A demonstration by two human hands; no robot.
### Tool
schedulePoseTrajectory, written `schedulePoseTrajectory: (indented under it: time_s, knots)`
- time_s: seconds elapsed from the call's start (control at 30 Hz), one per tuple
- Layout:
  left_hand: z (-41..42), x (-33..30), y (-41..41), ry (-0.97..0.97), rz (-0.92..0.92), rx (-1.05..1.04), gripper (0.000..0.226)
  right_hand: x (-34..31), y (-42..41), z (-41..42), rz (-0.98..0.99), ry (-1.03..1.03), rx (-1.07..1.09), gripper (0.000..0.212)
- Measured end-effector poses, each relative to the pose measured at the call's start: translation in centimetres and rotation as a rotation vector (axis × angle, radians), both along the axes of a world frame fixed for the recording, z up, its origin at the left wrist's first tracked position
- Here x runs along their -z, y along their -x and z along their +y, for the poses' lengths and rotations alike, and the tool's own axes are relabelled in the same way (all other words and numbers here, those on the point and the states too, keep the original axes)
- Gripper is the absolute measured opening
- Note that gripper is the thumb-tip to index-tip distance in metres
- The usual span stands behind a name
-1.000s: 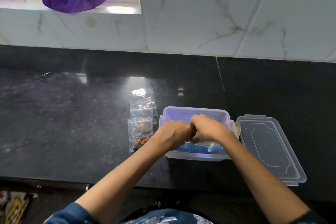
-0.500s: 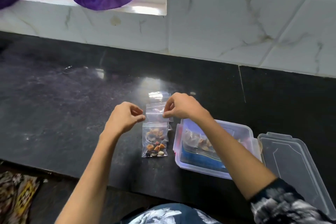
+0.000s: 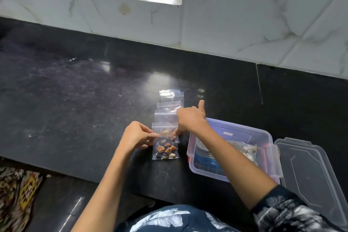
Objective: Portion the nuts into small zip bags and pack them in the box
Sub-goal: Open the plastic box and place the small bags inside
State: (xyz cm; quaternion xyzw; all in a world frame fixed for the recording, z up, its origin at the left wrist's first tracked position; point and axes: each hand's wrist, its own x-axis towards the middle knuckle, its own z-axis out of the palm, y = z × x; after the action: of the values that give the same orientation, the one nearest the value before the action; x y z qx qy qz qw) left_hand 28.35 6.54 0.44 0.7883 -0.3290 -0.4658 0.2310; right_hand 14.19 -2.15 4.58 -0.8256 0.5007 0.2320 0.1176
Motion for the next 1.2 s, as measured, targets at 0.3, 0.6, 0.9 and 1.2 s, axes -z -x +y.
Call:
schedulePoseTrajectory:
  time_s: [0.3, 0.6, 0.9, 1.2]
  knots:
    - [0.4, 0.7, 0.1, 0.058, 0.013, -0.062, 0.012, -0.1, 0.1, 0.3, -0.035, 0.06, 0.081, 0.036]
    - [2.7, -0.5, 0.4, 0.287, 0.122, 0.021, 0.007, -1.2, 0.7, -0.1, -0.36, -0.003, -0.117, 0.023]
    - [2.7, -0.8, 1.1, 0.428, 0.303, 0.082, 0.024, -2.6, 1.2, 0.5, -0.48, -0.207, -0.141, 0.013]
    - [3.2, 0.5, 0.6, 0.439, 0.339, -0.115, 0.022, 0.6, -0.6, 0.3, -0.087, 0.167, 0.145, 0.037]
